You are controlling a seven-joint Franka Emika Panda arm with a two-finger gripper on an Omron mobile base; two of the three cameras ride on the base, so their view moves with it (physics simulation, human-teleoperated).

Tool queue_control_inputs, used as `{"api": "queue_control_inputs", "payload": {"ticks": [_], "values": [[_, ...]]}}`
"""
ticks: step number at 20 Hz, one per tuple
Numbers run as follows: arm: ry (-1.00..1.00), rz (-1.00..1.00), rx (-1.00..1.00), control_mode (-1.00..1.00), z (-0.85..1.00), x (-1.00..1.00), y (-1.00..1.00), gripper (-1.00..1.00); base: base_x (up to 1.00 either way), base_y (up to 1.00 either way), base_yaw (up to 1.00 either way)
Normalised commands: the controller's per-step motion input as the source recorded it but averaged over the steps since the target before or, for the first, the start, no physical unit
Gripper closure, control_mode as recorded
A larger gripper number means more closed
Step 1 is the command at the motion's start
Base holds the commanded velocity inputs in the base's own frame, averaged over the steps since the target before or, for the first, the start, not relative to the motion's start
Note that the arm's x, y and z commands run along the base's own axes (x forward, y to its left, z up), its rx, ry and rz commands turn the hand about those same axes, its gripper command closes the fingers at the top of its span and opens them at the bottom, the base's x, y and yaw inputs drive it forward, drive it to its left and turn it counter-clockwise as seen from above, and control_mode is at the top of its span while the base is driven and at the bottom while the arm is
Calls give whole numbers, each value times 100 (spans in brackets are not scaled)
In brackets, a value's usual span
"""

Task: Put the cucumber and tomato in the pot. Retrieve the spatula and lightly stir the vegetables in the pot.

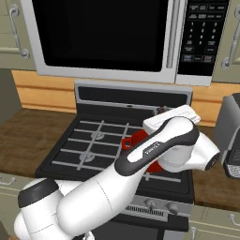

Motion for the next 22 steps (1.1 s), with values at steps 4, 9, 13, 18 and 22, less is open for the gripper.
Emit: {"api": "queue_control_inputs", "payload": {"ticks": [4, 9, 13, 18, 22], "values": [[-3, 0, -9, -100, 0, 2, 0, 100, 0, 0, 0], [3, 0, -12, -100, 0, 5, -5, 100, 0, 0, 0], [3, 4, -4, -100, 0, 1, -7, 100, 0, 0, 0], [5, 7, -4, -100, -22, 1, 0, 100, 0, 0, 0], [7, 8, -8, -100, -43, 21, 0, 100, 0, 0, 0]]}}
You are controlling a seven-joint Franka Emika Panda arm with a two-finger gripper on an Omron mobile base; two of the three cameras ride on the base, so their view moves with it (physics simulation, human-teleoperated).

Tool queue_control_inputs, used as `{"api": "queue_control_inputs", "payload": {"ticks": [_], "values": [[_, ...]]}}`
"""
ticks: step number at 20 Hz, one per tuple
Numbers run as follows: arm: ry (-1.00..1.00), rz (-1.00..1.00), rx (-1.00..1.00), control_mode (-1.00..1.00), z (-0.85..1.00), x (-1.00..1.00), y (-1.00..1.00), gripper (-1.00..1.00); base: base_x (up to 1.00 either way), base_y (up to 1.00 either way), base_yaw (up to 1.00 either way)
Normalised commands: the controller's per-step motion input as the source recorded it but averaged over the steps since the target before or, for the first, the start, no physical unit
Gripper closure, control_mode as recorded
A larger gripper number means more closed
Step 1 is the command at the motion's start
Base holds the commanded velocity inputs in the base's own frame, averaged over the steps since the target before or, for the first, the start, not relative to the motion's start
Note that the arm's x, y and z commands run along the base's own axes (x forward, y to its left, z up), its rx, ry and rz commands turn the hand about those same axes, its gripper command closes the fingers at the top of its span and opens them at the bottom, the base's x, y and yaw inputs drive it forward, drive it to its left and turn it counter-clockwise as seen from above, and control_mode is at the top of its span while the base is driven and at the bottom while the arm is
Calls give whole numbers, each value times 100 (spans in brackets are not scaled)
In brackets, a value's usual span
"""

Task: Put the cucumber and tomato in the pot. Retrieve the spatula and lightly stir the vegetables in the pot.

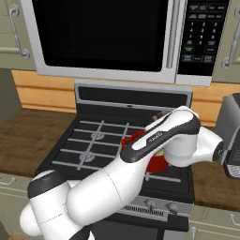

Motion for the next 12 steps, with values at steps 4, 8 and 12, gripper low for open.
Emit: {"api": "queue_control_inputs", "payload": {"ticks": [4, 8, 12], "values": [[2, 8, -7, -100, -28, 30, 0, 100, 0, 0, 0], [17, 8, -6, -100, -29, 18, 0, 100, 0, 0, 0], [24, 7, -8, -100, -44, 17, 0, 100, 0, 0, 0]]}}
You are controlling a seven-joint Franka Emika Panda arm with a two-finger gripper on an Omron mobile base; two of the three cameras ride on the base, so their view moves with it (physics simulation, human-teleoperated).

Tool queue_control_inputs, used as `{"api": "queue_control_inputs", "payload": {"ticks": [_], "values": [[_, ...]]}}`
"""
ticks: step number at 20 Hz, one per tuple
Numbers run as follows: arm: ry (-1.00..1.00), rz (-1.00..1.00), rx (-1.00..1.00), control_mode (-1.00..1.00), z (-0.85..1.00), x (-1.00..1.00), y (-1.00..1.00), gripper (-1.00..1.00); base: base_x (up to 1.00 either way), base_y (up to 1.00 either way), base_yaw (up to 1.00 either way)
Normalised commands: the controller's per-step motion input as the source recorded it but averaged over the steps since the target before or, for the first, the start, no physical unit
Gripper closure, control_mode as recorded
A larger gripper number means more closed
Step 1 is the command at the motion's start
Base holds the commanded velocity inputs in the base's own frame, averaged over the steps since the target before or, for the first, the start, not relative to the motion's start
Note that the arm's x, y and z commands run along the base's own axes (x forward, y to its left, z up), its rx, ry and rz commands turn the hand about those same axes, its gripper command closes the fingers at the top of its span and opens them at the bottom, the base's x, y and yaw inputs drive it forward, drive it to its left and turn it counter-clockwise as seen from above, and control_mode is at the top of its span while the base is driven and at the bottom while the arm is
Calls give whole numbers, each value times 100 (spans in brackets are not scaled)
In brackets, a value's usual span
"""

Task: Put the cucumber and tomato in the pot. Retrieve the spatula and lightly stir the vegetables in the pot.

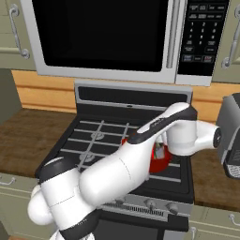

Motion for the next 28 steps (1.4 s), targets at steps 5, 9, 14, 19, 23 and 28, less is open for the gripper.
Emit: {"api": "queue_control_inputs", "payload": {"ticks": [5, 9, 14, 19, 23, 28], "values": [[16, 8, -2, -100, -18, 6, 4, 100, 0, 0, 0], [0, 14, 2, -100, -1, 11, 41, 100, 0, 0, 0], [-1, 7, 5, -100, 0, 33, 40, 100, 0, 0, 0], [-17, 3, 0, -100, 0, 0, 0, 100, 0, 0, 0], [-20, 1, 0, -100, 24, -5, -6, 100, 0, 0, 0], [-12, 0, 0, -100, 62, -7, -4, 100, 0, 0, 0]]}}
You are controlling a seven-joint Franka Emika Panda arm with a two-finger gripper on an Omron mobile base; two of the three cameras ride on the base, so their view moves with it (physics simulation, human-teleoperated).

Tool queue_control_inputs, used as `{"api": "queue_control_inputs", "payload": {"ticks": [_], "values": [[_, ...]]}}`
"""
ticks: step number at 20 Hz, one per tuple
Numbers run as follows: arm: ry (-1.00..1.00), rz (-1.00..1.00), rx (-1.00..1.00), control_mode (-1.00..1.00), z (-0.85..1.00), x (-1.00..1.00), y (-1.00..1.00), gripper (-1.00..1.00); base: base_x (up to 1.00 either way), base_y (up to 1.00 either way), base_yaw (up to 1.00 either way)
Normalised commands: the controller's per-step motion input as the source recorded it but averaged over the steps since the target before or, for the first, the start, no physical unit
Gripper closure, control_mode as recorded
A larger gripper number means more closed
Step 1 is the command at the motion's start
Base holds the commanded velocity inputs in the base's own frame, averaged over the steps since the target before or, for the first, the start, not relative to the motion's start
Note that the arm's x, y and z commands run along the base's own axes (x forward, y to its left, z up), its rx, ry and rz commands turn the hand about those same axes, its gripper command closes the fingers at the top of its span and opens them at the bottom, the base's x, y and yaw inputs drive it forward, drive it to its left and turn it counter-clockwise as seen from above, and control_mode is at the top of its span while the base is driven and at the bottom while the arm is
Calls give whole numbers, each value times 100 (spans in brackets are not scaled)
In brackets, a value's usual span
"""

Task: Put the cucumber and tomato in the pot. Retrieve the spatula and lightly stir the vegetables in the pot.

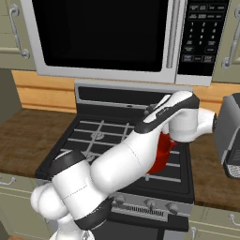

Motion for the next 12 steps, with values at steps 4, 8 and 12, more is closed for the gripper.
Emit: {"api": "queue_control_inputs", "payload": {"ticks": [4, 8, 12], "values": [[-13, 0, 0, -100, 61, -43, 0, 100, 0, 0, 0], [-18, -1, 0, -100, 44, -71, 6, 100, 0, 0, 0], [-19, -7, 2, -100, 37, -67, 40, 100, 0, 0, 0]]}}
